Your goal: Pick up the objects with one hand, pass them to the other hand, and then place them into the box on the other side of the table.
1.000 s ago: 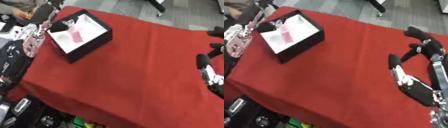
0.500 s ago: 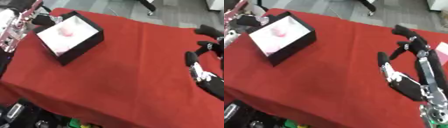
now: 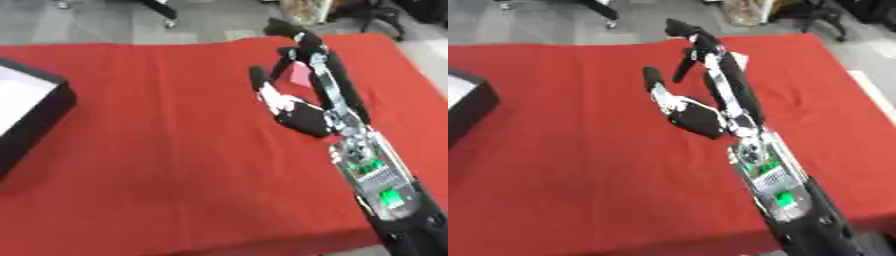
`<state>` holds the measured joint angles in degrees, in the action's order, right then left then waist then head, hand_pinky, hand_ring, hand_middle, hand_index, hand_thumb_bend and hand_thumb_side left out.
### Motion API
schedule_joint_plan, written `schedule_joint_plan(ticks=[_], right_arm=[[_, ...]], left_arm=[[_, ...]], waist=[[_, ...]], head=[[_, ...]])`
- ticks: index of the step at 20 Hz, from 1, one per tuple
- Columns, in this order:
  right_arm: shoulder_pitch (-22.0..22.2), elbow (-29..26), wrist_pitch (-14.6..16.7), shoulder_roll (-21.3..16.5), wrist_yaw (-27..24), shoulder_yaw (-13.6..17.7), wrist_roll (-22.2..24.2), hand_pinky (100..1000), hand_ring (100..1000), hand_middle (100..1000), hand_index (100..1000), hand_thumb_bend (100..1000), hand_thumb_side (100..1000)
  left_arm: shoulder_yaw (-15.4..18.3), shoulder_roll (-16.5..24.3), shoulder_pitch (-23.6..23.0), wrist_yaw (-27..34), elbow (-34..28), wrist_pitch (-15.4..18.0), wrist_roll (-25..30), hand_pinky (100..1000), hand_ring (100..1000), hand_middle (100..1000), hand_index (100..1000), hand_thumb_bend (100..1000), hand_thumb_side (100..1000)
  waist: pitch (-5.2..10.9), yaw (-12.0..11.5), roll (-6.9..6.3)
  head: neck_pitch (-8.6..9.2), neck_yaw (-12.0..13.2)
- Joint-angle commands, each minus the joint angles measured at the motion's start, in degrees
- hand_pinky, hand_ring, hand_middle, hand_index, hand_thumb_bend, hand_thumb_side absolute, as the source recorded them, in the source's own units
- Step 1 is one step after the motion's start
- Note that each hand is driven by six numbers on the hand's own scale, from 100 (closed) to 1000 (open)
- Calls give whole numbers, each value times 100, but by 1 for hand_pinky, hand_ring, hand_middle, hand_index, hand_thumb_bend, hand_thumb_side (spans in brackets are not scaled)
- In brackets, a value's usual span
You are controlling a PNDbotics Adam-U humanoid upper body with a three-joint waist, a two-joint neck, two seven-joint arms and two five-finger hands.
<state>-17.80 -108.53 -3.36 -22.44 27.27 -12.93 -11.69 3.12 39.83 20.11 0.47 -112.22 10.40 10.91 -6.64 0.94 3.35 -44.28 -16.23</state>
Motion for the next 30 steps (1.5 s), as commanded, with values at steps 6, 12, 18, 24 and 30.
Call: schedule_joint_plan(ticks=[6, 12, 18, 24, 30], right_arm=[[-446, 2308, 270, -1614, 74, 492, 164, 901, 654, 946, 987, 362, 570], [-1106, 3819, 882, -2152, 416, 747, 860, 946, 781, 987, 1000, 420, 480], [-1437, 4852, 1040, -2410, -15, 1066, 903, 942, 758, 977, 1000, 372, 516], [-1552, 5259, 1154, -2544, -533, 1154, 701, 936, 728, 962, 997, 351, 538], [-1594, 5405, 1186, -2503, -608, 1118, 640, 929, 718, 946, 987, 342, 560]], left_arm=[[-351, -1121, 132, 1937, -237, 261, 1348, 824, 960, 831, 933, 100, 675], [-527, -1836, 172, 2206, -238, 4, 1907, 817, 953, 812, 924, 100, 684], [-741, -2105, 276, 2243, -238, -102, 2400, 814, 949, 804, 926, 100, 702], [-776, -2188, 302, 2193, -238, -126, 2565, 811, 947, 799, 927, 100, 714], [-785, -2212, 329, 2140, -238, -75, 2596, 810, 946, 796, 927, 100, 719]], waist=[[-12, -257, -27], [-161, -651, -98], [-357, -1140, -67], [-515, -1448, -29], [-635, -1529, -59]], head=[[16, -675], [16, -1131], [16, -1554], [16, -1937], [16, -2091]])
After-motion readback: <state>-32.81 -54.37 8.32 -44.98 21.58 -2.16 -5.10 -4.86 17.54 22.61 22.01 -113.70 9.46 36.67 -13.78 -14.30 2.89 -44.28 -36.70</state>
